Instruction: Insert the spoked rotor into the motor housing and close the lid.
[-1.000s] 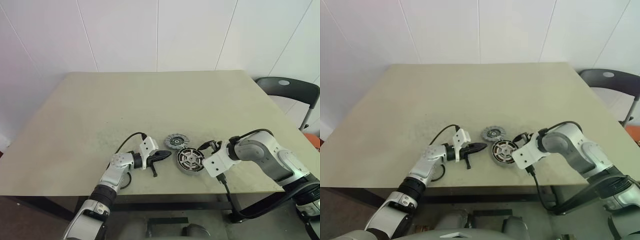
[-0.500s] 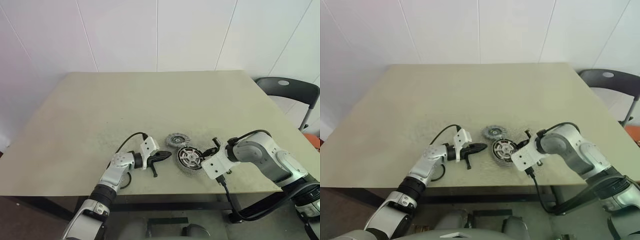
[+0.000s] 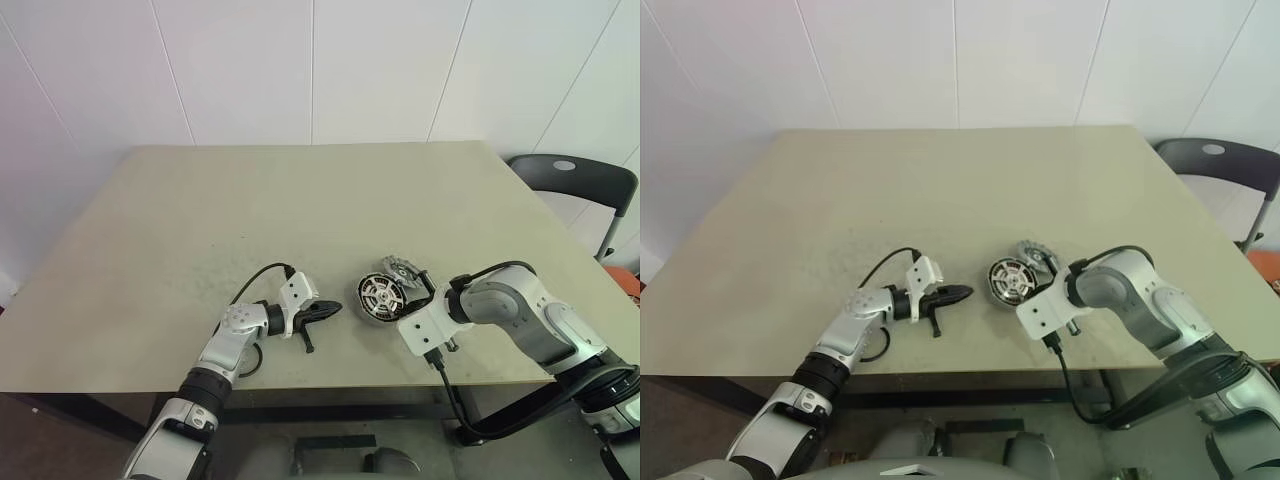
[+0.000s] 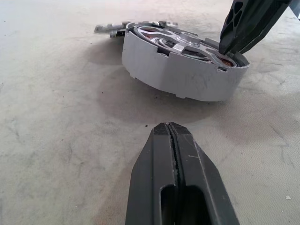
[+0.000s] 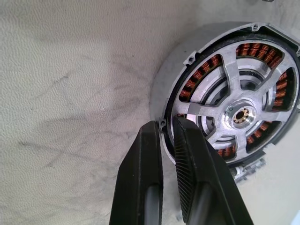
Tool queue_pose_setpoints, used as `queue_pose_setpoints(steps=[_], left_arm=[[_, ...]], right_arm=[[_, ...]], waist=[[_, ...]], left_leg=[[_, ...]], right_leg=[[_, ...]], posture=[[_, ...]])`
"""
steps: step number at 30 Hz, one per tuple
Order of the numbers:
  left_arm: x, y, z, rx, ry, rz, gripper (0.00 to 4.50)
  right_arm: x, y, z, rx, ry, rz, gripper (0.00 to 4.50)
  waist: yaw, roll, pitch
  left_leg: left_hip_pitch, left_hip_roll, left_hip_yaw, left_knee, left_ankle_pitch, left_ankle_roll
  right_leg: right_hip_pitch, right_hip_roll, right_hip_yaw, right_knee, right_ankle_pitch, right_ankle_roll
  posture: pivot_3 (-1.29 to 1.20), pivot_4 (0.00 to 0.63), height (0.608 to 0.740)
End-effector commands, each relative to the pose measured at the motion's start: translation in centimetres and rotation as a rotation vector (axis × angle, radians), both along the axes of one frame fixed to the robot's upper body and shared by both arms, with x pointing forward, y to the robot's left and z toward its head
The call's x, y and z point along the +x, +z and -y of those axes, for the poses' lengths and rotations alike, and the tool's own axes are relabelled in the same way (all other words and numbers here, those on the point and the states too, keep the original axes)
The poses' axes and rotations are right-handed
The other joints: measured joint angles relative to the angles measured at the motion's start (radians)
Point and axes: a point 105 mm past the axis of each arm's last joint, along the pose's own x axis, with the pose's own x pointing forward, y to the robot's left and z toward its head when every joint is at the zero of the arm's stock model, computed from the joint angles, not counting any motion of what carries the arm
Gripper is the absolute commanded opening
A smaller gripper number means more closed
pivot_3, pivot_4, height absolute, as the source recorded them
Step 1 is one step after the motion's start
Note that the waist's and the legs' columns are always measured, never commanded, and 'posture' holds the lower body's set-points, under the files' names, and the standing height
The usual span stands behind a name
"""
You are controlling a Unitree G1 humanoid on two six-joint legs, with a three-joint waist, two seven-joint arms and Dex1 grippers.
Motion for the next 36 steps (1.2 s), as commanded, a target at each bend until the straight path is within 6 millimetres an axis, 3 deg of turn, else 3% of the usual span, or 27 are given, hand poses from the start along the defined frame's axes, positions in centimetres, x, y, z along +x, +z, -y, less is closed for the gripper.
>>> queue_pose_setpoints(steps=[1,4,11,16,20,27,35,36], left_arm=[[0.4,1.0,0.5,0.003,-0.015,0.052,0.00],[0.5,0.8,0.3,0.009,-0.011,0.053,0.00],[0.6,0.0,-0.2,0.025,-0.003,0.052,0.00],[0.8,-0.1,-0.2,0.026,-0.003,0.058,0.00],[0.8,1.0,-0.5,-0.036,-0.018,0.077,0.00],[1.1,2.9,-1.8,-0.068,-0.026,0.112,0.00],[1.8,4.2,-3.0,-0.048,0.017,0.151,0.00],[1.8,4.2,-3.0,-0.048,0.019,0.151,0.00]], right_arm=[[0.2,0.5,-0.3,0.025,-0.006,0.011,0.11],[0.5,0.9,-0.6,0.080,-0.044,0.003,0.11],[-1.4,2.6,-0.5,0.191,-0.106,-0.150,0.11],[-3.9,3.0,1.5,0.188,-0.174,-0.298,0.11],[-2.6,3.5,0.4,0.299,-0.242,-0.273,0.11],[-0.3,2.4,-1.2,0.384,-0.333,-0.249,0.11],[-0.8,0.3,-2.2,0.390,-0.344,-0.382,0.11],[-0.8,0.4,-2.4,0.410,-0.343,-0.387,0.45]], waist=[[0.000,0.000,0.000],[-0.001,0.000,0.000],[0.004,0.000,0.000],[0.006,0.000,0.000],[0.001,0.000,0.000],[0.003,0.000,0.001],[0.004,-0.001,0.001],[0.004,-0.001,0.001]], left_leg=[[0.000,0.000,0.000,0.000,0.000,0.000],[0.000,0.000,0.000,0.000,0.000,0.000],[-0.001,0.000,0.000,-0.001,0.000,0.000],[-0.001,0.000,0.000,0.000,0.000,0.000],[0.000,0.000,0.000,0.000,0.000,0.000],[-0.001,0.000,0.000,0.000,0.000,-0.001],[-0.002,-0.001,0.000,0.000,-0.001,-0.001],[-0.002,-0.001,0.000,0.000,-0.001,-0.001]], right_leg=[[0.000,0.000,0.000,0.000,0.000,0.000],[0.000,0.000,0.000,0.000,0.000,0.000],[-0.002,0.000,0.000,0.001,0.000,0.000],[-0.001,-0.001,0.000,0.000,0.000,0.000],[-0.001,-0.001,0.000,0.000,0.001,0.000],[-0.006,-0.001,-0.001,0.001,0.003,0.002],[-0.005,-0.002,-0.001,-0.001,0.003,0.002],[-0.005,-0.002,-0.001,-0.001,0.003,0.002]], posture=[[0.00,0.000,0.740],[0.00,0.000,0.740],[0.00,0.000,0.740],[0.00,0.000,0.740],[0.00,0.000,0.740],[0.00,0.000,0.740],[0.00,0.000,0.740],[0.00,0.000,0.740]])
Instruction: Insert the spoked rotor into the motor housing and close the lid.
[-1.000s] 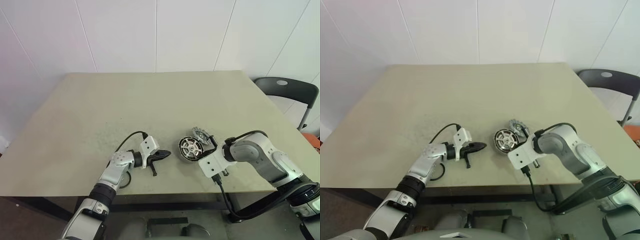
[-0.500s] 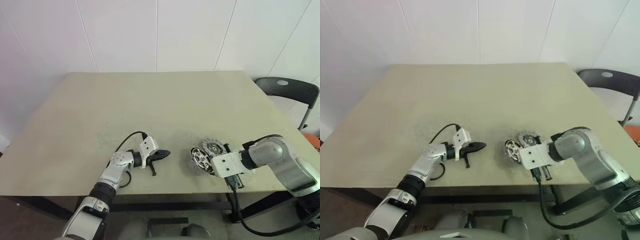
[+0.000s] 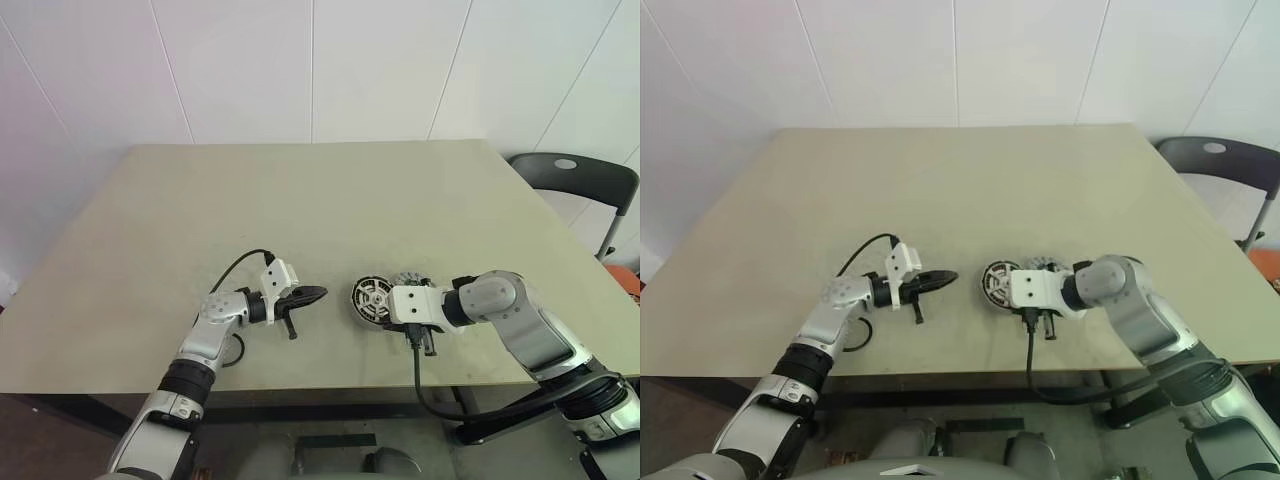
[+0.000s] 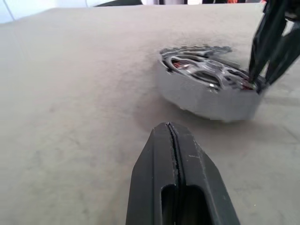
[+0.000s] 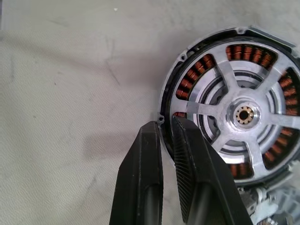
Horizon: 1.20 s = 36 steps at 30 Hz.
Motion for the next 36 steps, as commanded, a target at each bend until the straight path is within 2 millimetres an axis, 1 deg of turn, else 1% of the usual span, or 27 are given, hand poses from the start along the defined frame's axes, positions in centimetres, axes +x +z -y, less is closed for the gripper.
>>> queue_pose_setpoints(steps=[1,2,4,6,8,10,12,14,16,17,20,22,23,24,27,28,31,34,36], left_arm=[[0.5,1.7,0.1,-0.024,0.006,0.055,0.00],[0.5,1.7,0.2,-0.024,0.007,0.055,0.00],[0.4,1.7,0.3,-0.024,0.009,0.055,0.00],[0.4,1.7,0.4,-0.023,0.011,0.054,0.00],[0.5,1.7,0.4,-0.018,0.016,0.059,0.00],[0.5,1.7,0.5,-0.016,0.018,0.063,0.00],[0.5,1.7,0.6,-0.019,0.019,0.064,0.00],[0.4,1.7,0.7,-0.023,0.020,0.065,0.00],[0.3,1.6,0.8,-0.024,0.020,0.065,0.00],[0.3,1.7,0.8,-0.028,0.021,0.066,0.00],[0.2,1.9,0.8,-0.048,0.023,0.066,0.00],[0.3,1.8,0.7,-0.045,0.025,0.065,0.00],[0.3,1.7,0.7,-0.041,0.026,0.063,0.00],[0.3,1.6,0.7,-0.038,0.027,0.061,0.00],[0.3,1.4,0.8,-0.038,0.022,0.056,0.00],[0.3,1.3,1.0,-0.039,0.019,0.054,0.00],[0.2,1.2,1.4,-0.044,0.011,0.050,0.00],[0.3,1.0,1.5,-0.045,0.015,0.046,0.00],[0.3,0.6,1.4,-0.037,0.021,0.042,0.00]], right_arm=[[0.4,0.8,-0.9,0.068,0.000,-0.001,0.85],[0.7,1.0,-1.1,0.091,-0.013,0.006,1.05],[1.8,1.5,-1.1,0.118,-0.057,0.040,1.73],[1.3,2.3,-1.3,0.175,-0.042,0.000,2.33],[0.9,3.9,-1.8,0.301,-0.046,-0.055,2.33],[1.4,5.9,-1.7,0.446,-0.118,-0.091,2.33],[2.3,7.2,-0.9,0.582,-0.229,-0.130,2.33],[2.7,8.1,-0.1,0.747,-0.366,-0.238,2.33],[2.3,7.1,0.8,0.837,-0.507,-0.374,2.33],[1.8,6.3,1.2,0.871,-0.572,-0.455,2.33],[0.0,4.7,1.8,0.976,-0.738,-0.713,2.33],[-1.4,4.0,2.2,1.024,-0.818,-0.855,2.33],[-1.9,3.8,2.3,1.047,-0.841,-0.899,2.33],[-2.2,3.7,2.4,1.067,-0.850,-0.925,2.33],[-3.5,2.5,3.2,1.087,-0.915,-0.983,2.33],[-3.4,1.7,3.8,1.085,-0.981,-0.986,2.33],[-2.4,-1.0,5.7,1.077,-1.232,-0.965,2.33],[-2.1,-1.8,6.3,1.076,-1.325,-0.955,2.33],[-1.7,-1.7,6.5,1.085,-1.353,-0.943,2.33]], waist=[[-0.001,0.000,0.000],[-0.002,0.000,0.000],[-0.003,0.000,0.000],[-0.003,0.000,0.000],[-0.001,0.000,0.000],[-0.002,0.000,0.000],[-0.002,0.000,0.000],[0.000,0.000,0.000],[0.000,0.000,0.000],[0.000,0.000,0.000],[-0.002,0.000,0.000],[-0.002,0.000,-0.001],[-0.002,0.001,-0.001],[-0.002,0.001,-0.001],[-0.002,0.002,-0.001],[-0.002,0.002,-0.001],[-0.005,0.002,-0.001],[-0.004,0.002,-0.001],[-0.005,0.002,-0.001]], left_leg=[[0.000,0.000,0.000,0.000,0.000,0.000],[0.000,0.000,0.000,0.000,0.000,0.000],[0.000,0.000,0.000,0.000,0.000,0.000],[0.000,0.001,0.000,0.000,0.000,0.000],[0.000,0.001,0.000,0.000,0.000,0.000],[0.000,0.001,0.000,0.000,0.000,0.000],[0.000,0.001,0.000,0.000,0.000,0.000],[0.000,0.001,0.000,0.000,0.000,0.000],[0.000,0.001,0.000,-0.001,0.000,0.000],[0.000,0.001,0.000,-0.001,0.000,0.000],[0.000,0.001,0.000,-0.003,-0.001,-0.001],[-0.002,0.001,0.002,-0.003,-0.001,-0.001],[-0.002,0.001,0.002,-0.003,-0.001,-0.001],[-0.002,0.001,0.002,-0.003,-0.001,-0.001],[0.000,0.001,0.002,-0.003,-0.001,-0.001],[0.000,0.001,0.002,-0.003,-0.001,-0.001],[0.001,0.001,0.002,-0.003,-0.001,-0.001],[0.001,0.001,0.003,-0.003,-0.001,-0.001],[0.000,0.001,0.003,-0.003,0.000,0.000]], right_leg=[[0.000,0.000,0.000,0.000,0.000,0.000],[0.000,0.000,0.000,0.000,0.000,0.000],[-0.001,0.000,0.000,0.001,0.000,0.000],[-0.001,0.001,0.000,0.001,0.000,0.000],[-0.001,0.001,0.000,0.001,0.000,0.000],[-0.001,0.000,0.000,0.001,0.000,0.000],[-0.001,0.000,0.000,0.001,0.001,-0.001],[-0.001,-0.001,0.001,0.001,0.001,-0.001],[-0.001,-0.001,0.001,0.001,0.001,-0.001],[-0.001,-0.001,0.001,0.001,0.001,-0.001],[-0.001,-0.002,0.002,0.000,0.001,-0.001],[-0.002,-0.002,0.003,0.001,0.001,-0.001],[-0.003,-0.002,0.003,0.002,0.001,-0.001],[-0.002,-0.002,0.003,0.002,0.001,-0.001],[-0.003,-0.002,0.003,0.002,0.001,-0.001],[-0.002,-0.002,0.003,0.002,0.001,-0.001],[-0.002,-0.001,0.003,0.001,0.001,-0.001],[-0.002,-0.001,0.003,0.001,0.001,-0.001],[-0.001,0.000,0.003,0.002,0.001,-0.001]], posture=[[0.00,0.000,0.740],[0.00,0.000,0.740],[0.00,0.000,0.740],[0.00,0.000,0.740],[0.00,0.000,0.740],[0.00,0.000,0.740],[0.00,0.000,0.740],[0.00,0.000,0.740],[0.00,0.000,0.740],[0.00,0.000,0.740],[0.00,0.000,0.740],[0.00,0.000,0.740],[0.00,0.000,0.740],[0.00,0.000,0.740],[0.00,0.000,0.740],[0.00,0.000,0.740],[0.00,0.000,0.740],[0.00,0.000,0.740],[0.00,0.000,0.740]])
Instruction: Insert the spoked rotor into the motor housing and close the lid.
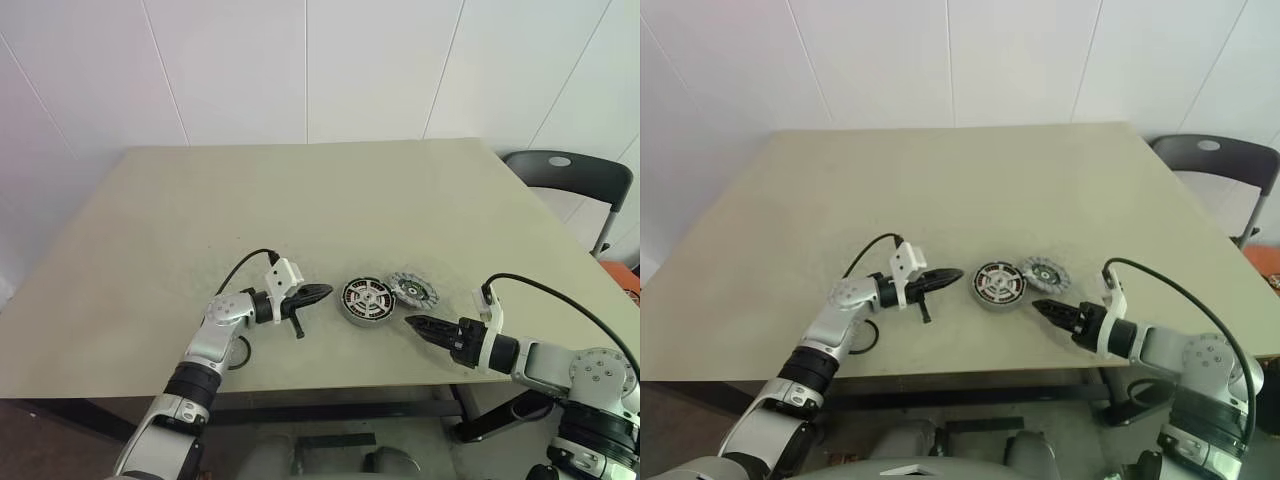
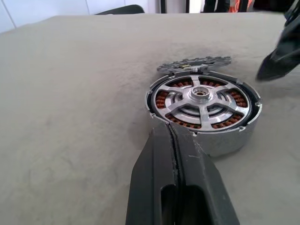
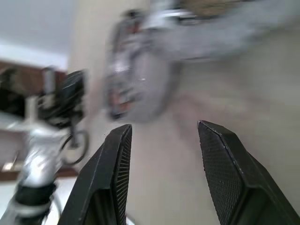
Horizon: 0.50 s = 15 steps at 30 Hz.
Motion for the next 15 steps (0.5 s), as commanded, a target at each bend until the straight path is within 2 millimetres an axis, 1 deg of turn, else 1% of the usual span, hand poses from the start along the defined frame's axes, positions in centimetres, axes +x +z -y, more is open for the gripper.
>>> queue_pose_setpoints(steps=[1,6,8,12,15], left_arm=[[0.5,0.6,0.2,0.004,0.002,0.045,0.00],[0.4,0.1,0.0,0.013,0.013,0.035,0.00],[0.4,-0.1,-0.1,0.018,0.017,0.033,0.00],[0.5,-0.2,-0.2,0.025,0.025,0.035,0.00],[0.6,-0.2,-0.4,0.031,0.032,0.040,0.00]], right_arm=[[1.0,0.9,0.6,-0.017,-0.054,0.023,2.33],[2.8,3.4,0.3,0.091,-0.098,0.118,2.33],[3.4,3.8,0.4,0.122,-0.126,0.131,2.33],[4.9,3.4,0.3,0.133,-0.219,0.115,2.33],[5.3,2.4,-0.6,0.090,-0.232,0.084,2.33]], waist=[[0.000,0.000,0.000],[0.000,0.000,0.000],[0.000,0.000,0.000],[-0.001,0.000,0.000],[-0.002,0.001,0.000]], left_leg=[[0.000,0.000,0.000,0.000,0.000,0.000],[0.000,0.000,0.000,0.001,0.000,0.001],[0.000,0.000,0.000,0.001,0.001,0.001],[0.000,0.000,0.000,0.001,0.001,0.003],[0.000,0.000,0.000,0.001,0.001,0.003]], right_leg=[[0.000,0.000,0.000,0.000,0.000,0.000],[0.000,0.001,0.000,0.000,0.000,0.000],[0.000,0.001,0.000,0.000,0.000,0.000],[0.000,0.001,0.000,0.000,0.000,0.000],[0.000,0.001,0.000,0.001,0.000,0.000]], posture=[[0.00,0.000,0.740],[0.00,0.000,0.740],[0.00,0.000,0.740],[0.00,0.000,0.740],[0.00,0.000,0.740]])
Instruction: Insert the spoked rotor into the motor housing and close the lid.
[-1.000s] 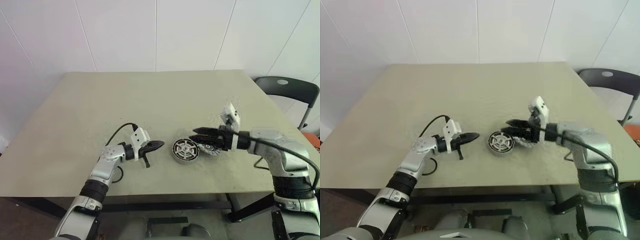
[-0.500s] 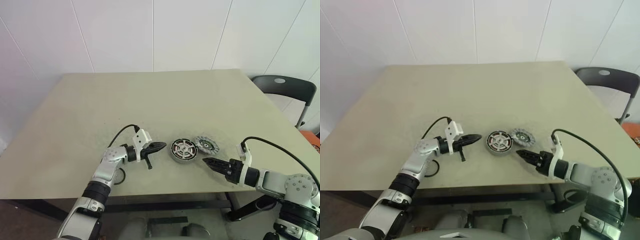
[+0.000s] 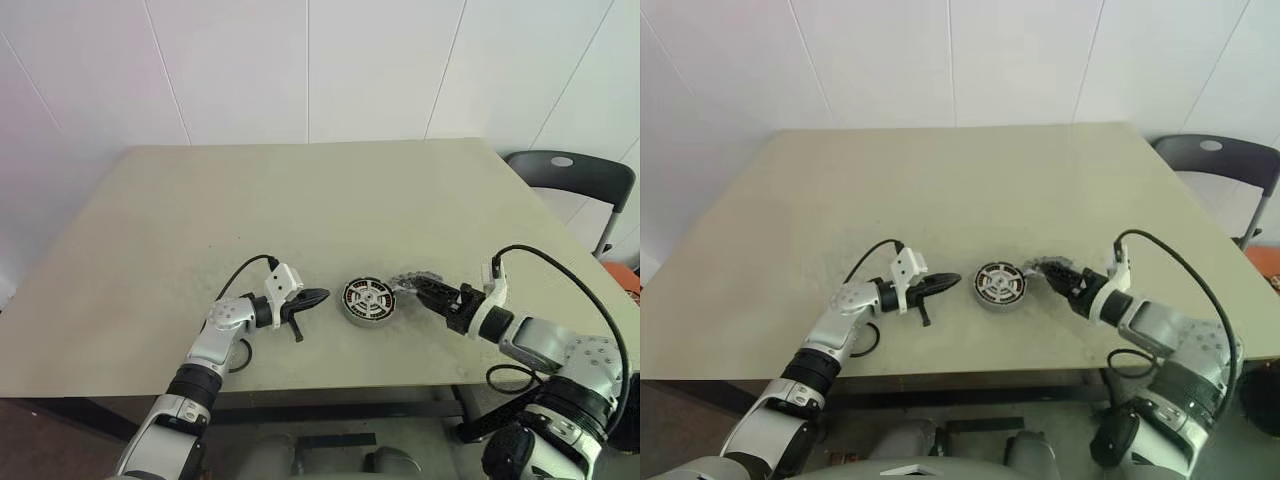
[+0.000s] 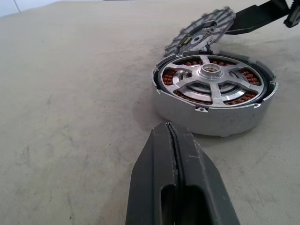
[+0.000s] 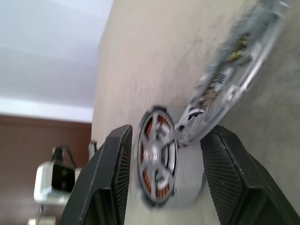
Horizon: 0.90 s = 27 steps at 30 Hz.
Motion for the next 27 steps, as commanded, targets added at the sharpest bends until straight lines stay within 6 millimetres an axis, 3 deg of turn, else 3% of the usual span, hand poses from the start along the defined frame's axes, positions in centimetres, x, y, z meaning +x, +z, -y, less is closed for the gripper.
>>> queue_pose_setpoints(steps=[1,4,8,9,14,18,21,26,27], left_arm=[[0.5,1.0,-0.1,0.007,0.000,0.057,0.00],[0.5,1.0,-0.2,0.011,0.003,0.061,0.00],[0.5,0.9,-0.2,0.016,0.004,0.060,0.00],[0.5,0.9,-0.2,0.017,0.004,0.060,0.00],[0.6,0.9,-0.1,0.019,0.004,0.061,0.00],[0.7,0.7,-0.1,0.027,0.006,0.059,0.00],[0.7,0.6,-0.1,0.036,0.006,0.056,0.00],[0.8,0.5,-0.3,0.044,0.014,0.058,0.00],[0.9,0.5,-0.3,0.047,0.019,0.060,0.00]], right_arm=[[0.8,-0.1,-0.5,-0.050,-0.037,0.002,2.15],[1.1,0.0,-0.2,-0.088,-0.074,0.038,1.40],[1.7,1.7,0.3,-0.167,-0.099,0.178,0.10],[1.8,2.2,0.4,-0.172,-0.103,0.212,0.01],[1.7,3.7,0.2,-0.326,-0.056,0.371,0.01],[0.8,4.0,-1.5,-0.578,0.097,0.556,0.01],[0.1,3.5,-2.0,-0.763,0.207,0.694,0.01],[-0.9,0.9,-1.7,-1.037,0.379,0.834,0.01],[-1.0,0.3,-1.3,-1.090,0.418,0.847,0.27]], waist=[[0.000,0.000,0.000],[0.000,0.001,0.000],[-0.001,0.002,0.000],[0.000,0.002,0.000],[0.000,0.003,0.001],[0.000,0.004,0.002],[0.000,0.003,0.002],[-0.001,0.002,0.003],[-0.001,0.002,0.003]], left_leg=[[0.000,0.000,0.000,0.000,0.000,0.000],[0.000,0.000,0.000,0.000,-0.001,-0.002],[0.000,0.000,0.000,0.000,-0.001,-0.001],[0.000,0.000,0.000,0.000,-0.001,-0.001],[0.000,0.000,0.000,0.000,-0.001,-0.001],[-0.001,0.000,0.000,-0.001,0.000,0.001],[-0.001,0.000,0.000,-0.001,0.000,0.001],[0.000,0.000,0.000,0.000,-0.001,-0.001],[0.000,0.000,0.000,0.000,-0.001,-0.001]], right_leg=[[0.000,0.000,0.000,0.000,0.000,0.000],[-0.001,0.000,0.000,0.000,0.000,0.000],[-0.002,0.000,0.000,0.000,0.000,0.000],[-0.002,0.000,0.000,0.000,0.000,0.000],[-0.002,0.000,0.000,-0.001,0.000,0.000],[-0.002,0.000,0.000,-0.002,0.000,0.000],[-0.002,0.001,-0.001,-0.002,0.000,0.000],[-0.001,0.001,-0.001,-0.004,0.000,0.001],[-0.001,0.001,-0.001,-0.004,-0.001,0.001]], posture=[[0.00,0.000,0.740],[0.00,0.000,0.740],[0.00,0.000,0.740],[0.00,0.000,0.740],[0.00,0.000,0.740],[0.00,0.000,0.740],[0.00,0.000,0.740],[0.00,0.000,0.740],[0.00,0.000,0.740]])
